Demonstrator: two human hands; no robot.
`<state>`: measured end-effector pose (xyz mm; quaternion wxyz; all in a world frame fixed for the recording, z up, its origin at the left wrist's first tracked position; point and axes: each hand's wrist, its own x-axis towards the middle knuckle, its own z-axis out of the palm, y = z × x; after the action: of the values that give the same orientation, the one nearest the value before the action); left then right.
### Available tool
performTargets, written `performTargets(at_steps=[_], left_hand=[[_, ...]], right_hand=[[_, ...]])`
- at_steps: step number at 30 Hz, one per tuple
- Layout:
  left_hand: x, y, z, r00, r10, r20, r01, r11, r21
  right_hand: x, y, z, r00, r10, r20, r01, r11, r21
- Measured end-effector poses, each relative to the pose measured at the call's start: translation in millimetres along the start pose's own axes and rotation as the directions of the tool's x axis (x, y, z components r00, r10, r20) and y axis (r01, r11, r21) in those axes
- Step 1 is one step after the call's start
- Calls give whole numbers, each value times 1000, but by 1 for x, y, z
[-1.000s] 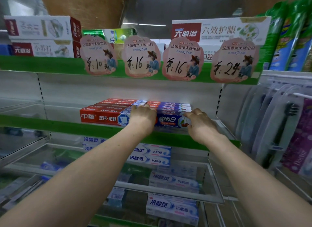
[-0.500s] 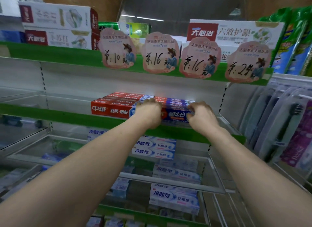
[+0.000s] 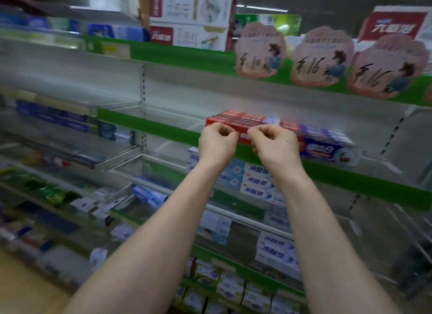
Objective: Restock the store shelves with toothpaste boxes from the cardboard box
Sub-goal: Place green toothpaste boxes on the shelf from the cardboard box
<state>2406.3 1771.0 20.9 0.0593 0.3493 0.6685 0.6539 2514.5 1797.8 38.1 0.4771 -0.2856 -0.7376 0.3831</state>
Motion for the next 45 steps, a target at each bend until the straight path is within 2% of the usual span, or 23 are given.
performTargets(at_steps=[3,9,15,20,27,31,34,41,45], left_hand=[[-15,-27,-49,988,-105,-112,87,984,-153],[-49,-86,-158,893,-337,-297,248,921,-300],[-75,-124,-250,760,-467,-452,330,876,-350],[-87,-148,-309,639,-508,-577,349,861,-371],[-84,-167,-372,478,-500,-722,358,862,-359],[-77,-178,-403,396,-487,-778,353,863,-361],[-83,-189,-429,300,-488,-820,369,852,-372],[-138,-213,-507,59,-451,-891,360,842,-403],[-182,-228,-558,-90,-462,-882,342,817,-463]], right_hand=[[-38,-3,45,998,35,52,-43,985,165],[-99,0,146,965,90,247,-165,938,304],[-144,-8,234,868,70,492,-242,924,297],[-157,-19,293,779,21,627,-279,906,317],[-167,-32,378,560,-79,825,-319,898,302],[-166,-48,421,482,-128,867,-329,891,315],[-177,-62,451,403,-162,901,-337,889,310],[-244,-103,517,119,-226,967,-391,885,255],[-299,-126,556,0,-235,972,-416,884,214]])
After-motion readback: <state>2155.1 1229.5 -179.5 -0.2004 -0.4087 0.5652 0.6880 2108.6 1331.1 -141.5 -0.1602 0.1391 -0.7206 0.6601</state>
